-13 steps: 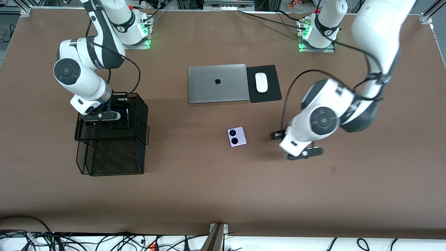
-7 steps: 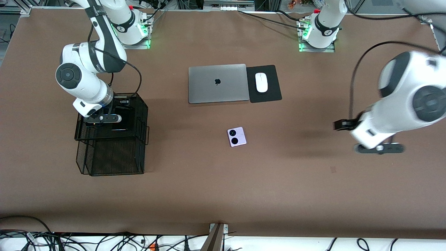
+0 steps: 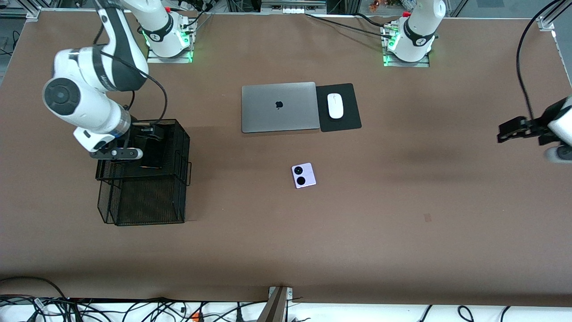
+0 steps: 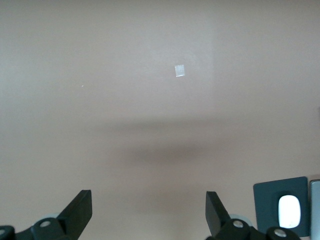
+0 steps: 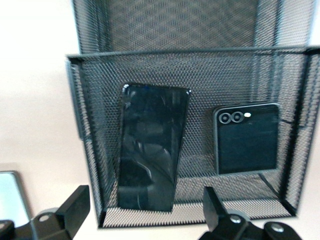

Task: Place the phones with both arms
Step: 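Release the tall phone into the basket while the left gripper returns, then reach the right gripper to the white phone and grasp it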

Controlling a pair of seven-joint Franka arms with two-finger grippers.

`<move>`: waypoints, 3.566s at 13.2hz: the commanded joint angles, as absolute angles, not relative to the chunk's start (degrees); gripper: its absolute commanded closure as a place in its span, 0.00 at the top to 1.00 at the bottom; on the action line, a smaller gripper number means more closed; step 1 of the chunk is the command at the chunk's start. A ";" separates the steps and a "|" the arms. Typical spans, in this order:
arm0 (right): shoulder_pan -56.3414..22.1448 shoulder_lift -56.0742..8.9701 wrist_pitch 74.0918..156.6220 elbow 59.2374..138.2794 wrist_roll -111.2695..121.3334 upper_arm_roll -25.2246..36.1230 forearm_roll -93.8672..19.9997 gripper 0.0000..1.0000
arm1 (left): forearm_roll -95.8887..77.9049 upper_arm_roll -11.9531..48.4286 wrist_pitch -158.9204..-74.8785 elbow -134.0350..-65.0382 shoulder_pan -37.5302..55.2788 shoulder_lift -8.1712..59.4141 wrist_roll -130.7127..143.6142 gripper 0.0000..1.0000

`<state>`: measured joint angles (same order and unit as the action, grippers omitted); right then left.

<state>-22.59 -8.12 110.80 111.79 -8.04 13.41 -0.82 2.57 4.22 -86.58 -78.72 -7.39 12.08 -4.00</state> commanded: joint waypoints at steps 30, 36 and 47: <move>-41.66 -56.86 134.72 64.51 -45.26 -9.41 20.39 1.00 | 0.35 -7.03 -95.98 -95.89 2.55 -3.69 -5.01 1.00; -40.96 -59.85 142.47 64.42 -45.79 -6.94 20.39 1.00 | 0.44 -7.03 -96.06 -96.06 2.20 -3.78 -4.22 1.00; -41.75 -62.49 143.00 64.60 -45.97 -7.03 20.39 1.00 | 0.44 -7.03 -95.71 -96.07 2.11 -3.87 -4.31 1.00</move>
<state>-41.67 -61.10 142.89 66.55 -45.91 -6.69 19.37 1.23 -6.90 -96.65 -96.89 2.21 -3.78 -4.32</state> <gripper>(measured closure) 0.000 0.000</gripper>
